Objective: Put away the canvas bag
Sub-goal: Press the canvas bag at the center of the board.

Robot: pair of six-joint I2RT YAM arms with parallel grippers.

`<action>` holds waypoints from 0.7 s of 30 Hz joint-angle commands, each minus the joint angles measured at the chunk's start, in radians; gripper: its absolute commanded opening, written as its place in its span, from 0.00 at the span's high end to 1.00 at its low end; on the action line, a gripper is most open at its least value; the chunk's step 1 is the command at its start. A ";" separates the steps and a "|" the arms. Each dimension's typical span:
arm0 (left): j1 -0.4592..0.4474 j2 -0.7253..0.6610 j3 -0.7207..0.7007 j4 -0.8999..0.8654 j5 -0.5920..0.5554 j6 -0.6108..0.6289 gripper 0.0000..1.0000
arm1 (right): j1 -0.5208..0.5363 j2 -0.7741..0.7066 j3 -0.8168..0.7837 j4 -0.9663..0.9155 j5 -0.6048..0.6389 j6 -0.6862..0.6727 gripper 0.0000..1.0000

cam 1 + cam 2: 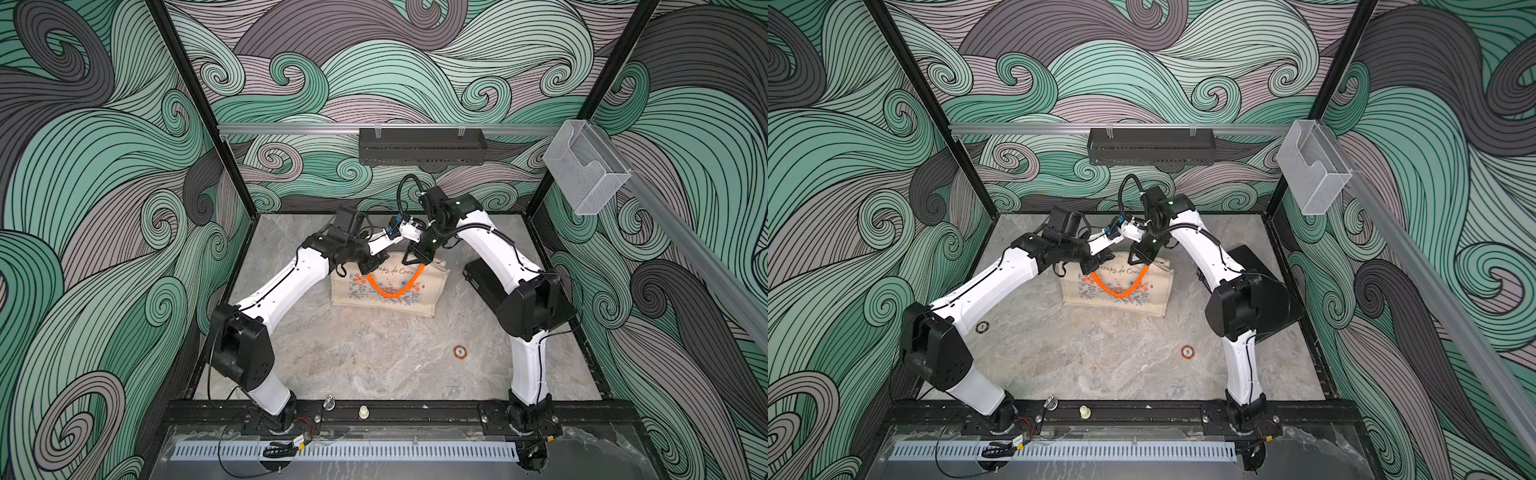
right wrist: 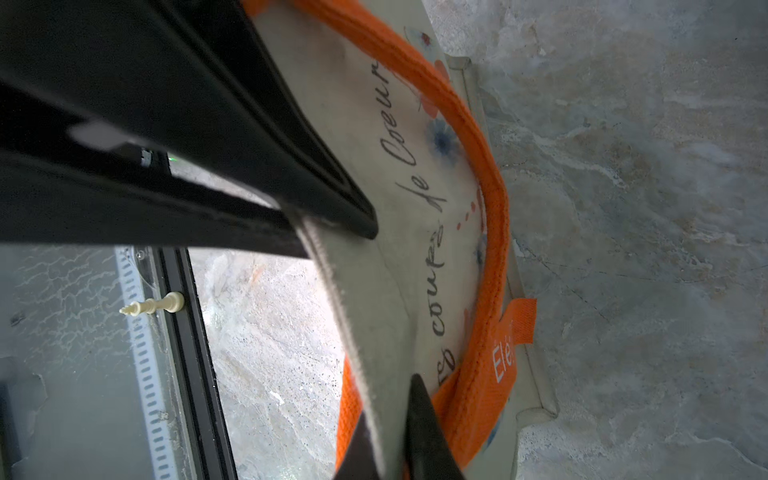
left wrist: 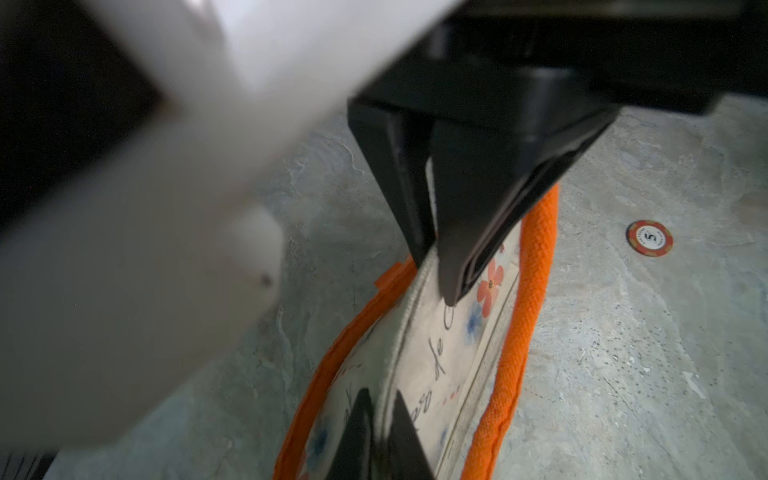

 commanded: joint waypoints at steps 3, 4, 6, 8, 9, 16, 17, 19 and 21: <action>0.014 -0.040 -0.020 -0.020 0.069 -0.006 1.00 | -0.021 -0.016 0.052 0.077 0.024 0.147 0.58; 0.014 -0.046 -0.028 -0.019 0.071 -0.002 1.00 | -0.023 -0.039 0.031 0.104 0.038 0.168 0.55; 0.016 -0.057 -0.041 -0.020 0.069 -0.001 1.00 | -0.026 -0.094 -0.036 0.150 0.024 0.167 0.50; 0.023 -0.061 -0.039 -0.032 0.083 -0.009 1.00 | -0.032 -0.159 -0.127 0.211 0.033 0.184 0.30; 0.027 -0.061 -0.033 -0.041 0.094 -0.018 1.00 | -0.036 -0.195 -0.174 0.245 0.043 0.195 0.27; 0.038 -0.061 -0.017 -0.063 0.126 -0.035 1.00 | -0.121 -0.479 -0.584 0.601 -0.083 0.306 0.00; 0.039 -0.060 -0.013 -0.064 0.126 -0.038 1.00 | -0.121 -0.512 -0.636 0.646 -0.098 0.298 0.00; 0.041 -0.055 -0.002 -0.068 0.126 -0.040 1.00 | -0.121 -0.578 -0.745 0.732 -0.123 0.296 0.00; 0.041 -0.054 0.003 -0.064 0.128 -0.042 1.00 | -0.114 -0.627 -0.828 0.789 -0.123 0.295 0.00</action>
